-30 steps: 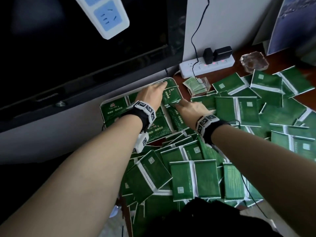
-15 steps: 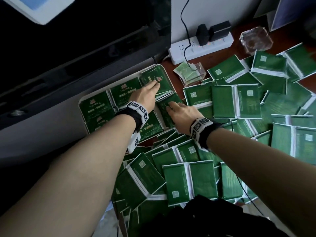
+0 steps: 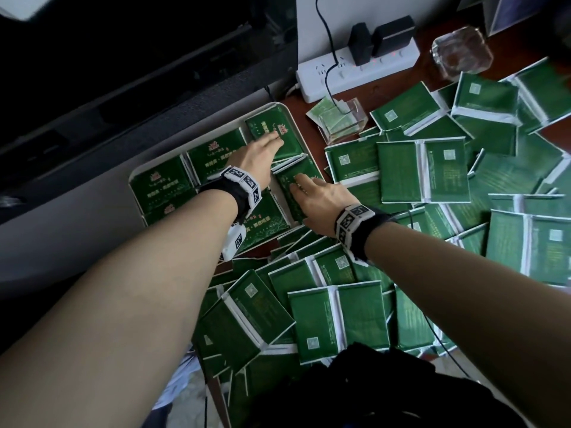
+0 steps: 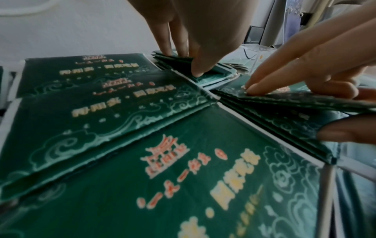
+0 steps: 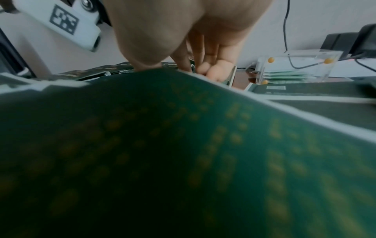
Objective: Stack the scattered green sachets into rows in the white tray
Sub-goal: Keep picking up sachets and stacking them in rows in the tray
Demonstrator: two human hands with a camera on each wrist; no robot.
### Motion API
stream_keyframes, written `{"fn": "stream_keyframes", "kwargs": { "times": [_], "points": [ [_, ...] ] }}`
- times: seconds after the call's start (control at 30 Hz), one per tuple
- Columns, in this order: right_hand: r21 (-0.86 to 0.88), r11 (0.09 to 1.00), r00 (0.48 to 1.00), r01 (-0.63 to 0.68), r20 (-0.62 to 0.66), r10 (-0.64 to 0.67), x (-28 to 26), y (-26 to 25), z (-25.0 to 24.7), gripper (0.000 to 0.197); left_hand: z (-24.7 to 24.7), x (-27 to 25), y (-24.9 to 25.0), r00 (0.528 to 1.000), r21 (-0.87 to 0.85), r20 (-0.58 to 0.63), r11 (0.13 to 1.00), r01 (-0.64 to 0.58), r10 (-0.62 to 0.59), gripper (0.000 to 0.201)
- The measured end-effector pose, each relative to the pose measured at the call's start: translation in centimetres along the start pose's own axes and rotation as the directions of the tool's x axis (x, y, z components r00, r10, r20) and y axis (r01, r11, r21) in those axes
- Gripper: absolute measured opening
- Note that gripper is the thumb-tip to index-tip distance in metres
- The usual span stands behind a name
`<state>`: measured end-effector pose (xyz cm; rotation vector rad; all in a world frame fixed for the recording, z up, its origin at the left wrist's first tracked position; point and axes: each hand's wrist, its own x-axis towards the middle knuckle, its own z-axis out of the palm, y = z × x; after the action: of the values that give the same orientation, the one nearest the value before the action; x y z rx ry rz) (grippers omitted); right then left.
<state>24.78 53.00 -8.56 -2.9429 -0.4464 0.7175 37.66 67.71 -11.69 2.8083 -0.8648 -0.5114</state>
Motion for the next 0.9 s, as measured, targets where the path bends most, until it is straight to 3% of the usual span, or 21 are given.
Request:
{"fn": "stream_keyframes", "kwargs": {
  "times": [0.27,0.43,0.53,0.7,0.9],
  "points": [
    [-0.012,1.0,0.996,0.021,-0.089,-0.022,0.0,-0.2,0.7,0.069,-0.5,-0.2,0.3,0.998,-0.036,0.067,0.999,0.019,-0.016,0.073],
    [0.048,0.999,0.991,0.001,-0.135,0.006,-1.3,0.2,-0.3,0.05,-2.4,-1.9,2.0,0.998,-0.061,0.019,0.996,0.069,-0.068,0.069],
    [0.147,0.988,0.991,-0.046,-0.121,0.064,-3.2,1.1,-1.8,0.045,-3.6,-4.2,5.1,0.995,-0.101,-0.013,0.99,0.099,-0.1,0.055],
    [0.19,0.959,0.973,-0.212,-0.055,0.226,-8.5,4.2,-3.6,0.025,-4.4,-7.6,11.6,0.995,0.086,0.051,0.993,0.081,-0.085,0.024],
    [0.204,0.88,0.901,-0.429,0.026,0.433,-18.5,8.6,-1.2,0.029,-3.9,-7.5,22.1,0.992,0.093,0.111,0.993,-0.067,0.057,0.024]
  ]
}}
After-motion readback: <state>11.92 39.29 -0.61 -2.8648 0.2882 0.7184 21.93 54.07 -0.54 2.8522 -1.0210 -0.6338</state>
